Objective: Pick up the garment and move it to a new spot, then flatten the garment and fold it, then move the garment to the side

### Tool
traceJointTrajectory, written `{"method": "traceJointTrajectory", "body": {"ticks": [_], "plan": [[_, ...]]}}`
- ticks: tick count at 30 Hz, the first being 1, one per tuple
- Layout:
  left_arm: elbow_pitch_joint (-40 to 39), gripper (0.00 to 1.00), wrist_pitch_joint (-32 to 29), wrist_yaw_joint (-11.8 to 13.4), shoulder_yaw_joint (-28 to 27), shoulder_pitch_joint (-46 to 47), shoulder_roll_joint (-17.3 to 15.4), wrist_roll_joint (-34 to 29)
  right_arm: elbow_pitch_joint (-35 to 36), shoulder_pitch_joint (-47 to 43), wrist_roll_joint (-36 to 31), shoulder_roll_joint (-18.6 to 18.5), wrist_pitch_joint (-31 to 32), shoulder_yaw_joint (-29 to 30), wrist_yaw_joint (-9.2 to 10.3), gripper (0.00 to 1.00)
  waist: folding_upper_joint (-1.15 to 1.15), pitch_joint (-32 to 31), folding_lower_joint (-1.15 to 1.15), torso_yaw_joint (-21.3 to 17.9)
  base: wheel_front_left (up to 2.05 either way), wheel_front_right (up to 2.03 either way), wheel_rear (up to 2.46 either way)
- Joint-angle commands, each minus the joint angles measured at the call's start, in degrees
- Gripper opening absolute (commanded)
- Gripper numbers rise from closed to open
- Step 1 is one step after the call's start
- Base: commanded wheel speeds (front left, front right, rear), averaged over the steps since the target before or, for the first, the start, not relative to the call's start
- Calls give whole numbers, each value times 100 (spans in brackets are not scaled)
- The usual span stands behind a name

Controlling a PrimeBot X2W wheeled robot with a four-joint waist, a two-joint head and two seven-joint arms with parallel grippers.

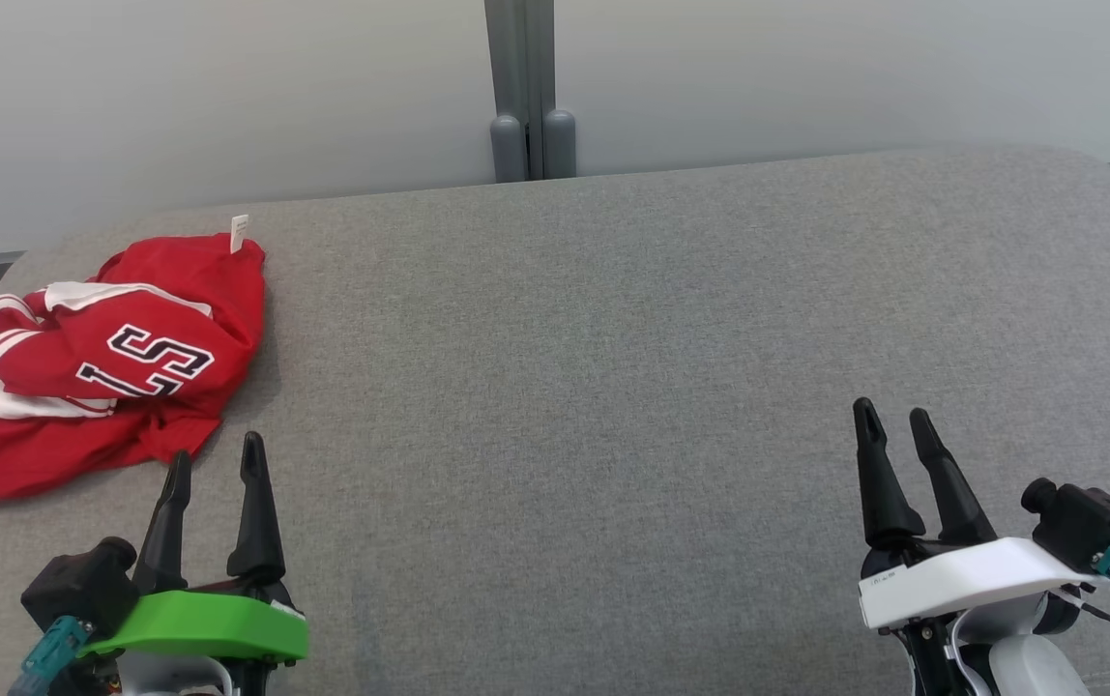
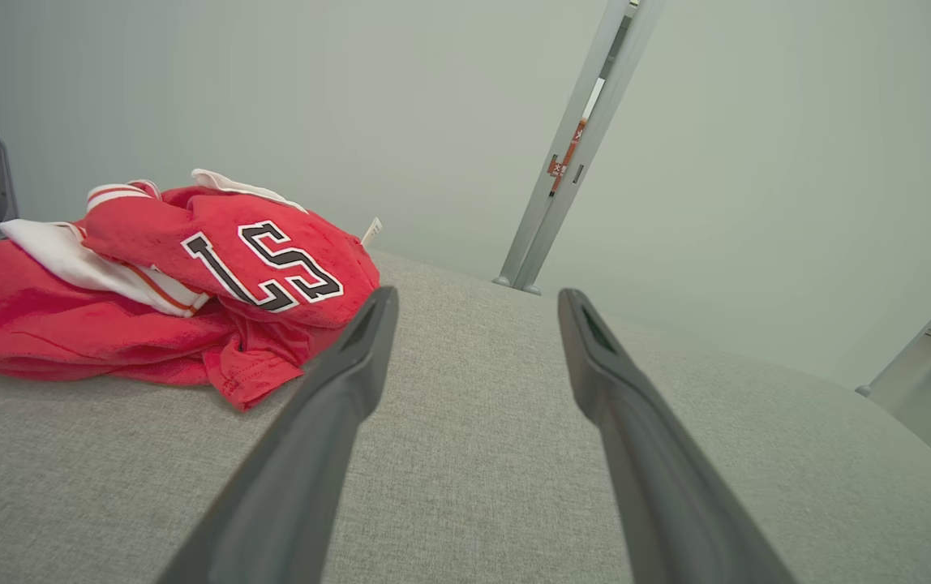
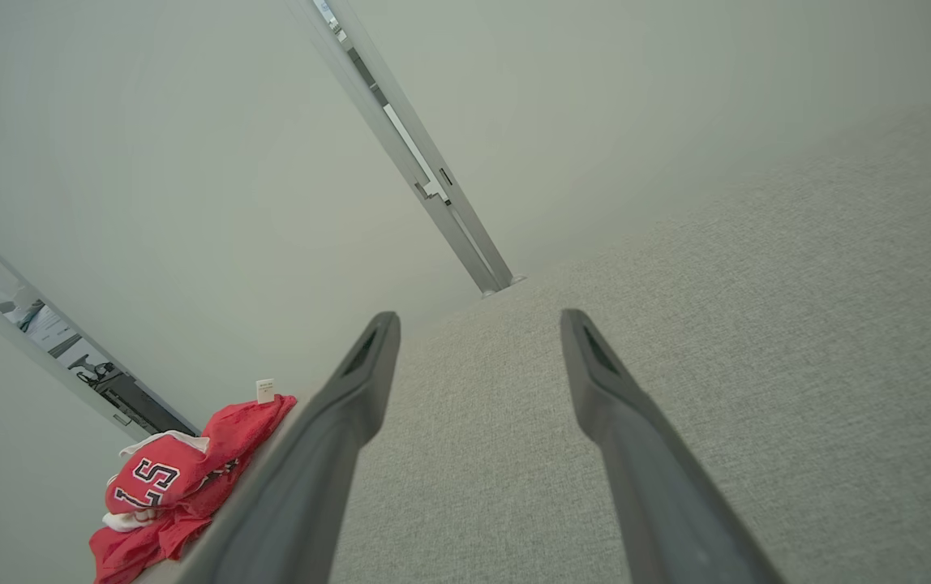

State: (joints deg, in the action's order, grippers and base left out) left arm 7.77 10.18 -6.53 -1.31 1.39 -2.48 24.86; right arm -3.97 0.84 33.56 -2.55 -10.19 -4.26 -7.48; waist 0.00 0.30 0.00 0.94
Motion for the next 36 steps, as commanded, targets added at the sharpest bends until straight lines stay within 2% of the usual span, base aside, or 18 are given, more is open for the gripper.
{"method": "traceJointTrajectory", "body": {"ticks": [1, 36], "plan": [[-35, 100, 54, 3, 8, -37, -51, -151, 84, -33, -145, -33, -53, -10, -2, 100, 0, 0, 0, -1, 0, 0, 0], [-23, 100, 455, 54, 1, -123, -58, -1753, 170, -173, -1651, -43, -454, 81, -1, 100, 0, -10, 0, 41, 0, 0, 0]]}}
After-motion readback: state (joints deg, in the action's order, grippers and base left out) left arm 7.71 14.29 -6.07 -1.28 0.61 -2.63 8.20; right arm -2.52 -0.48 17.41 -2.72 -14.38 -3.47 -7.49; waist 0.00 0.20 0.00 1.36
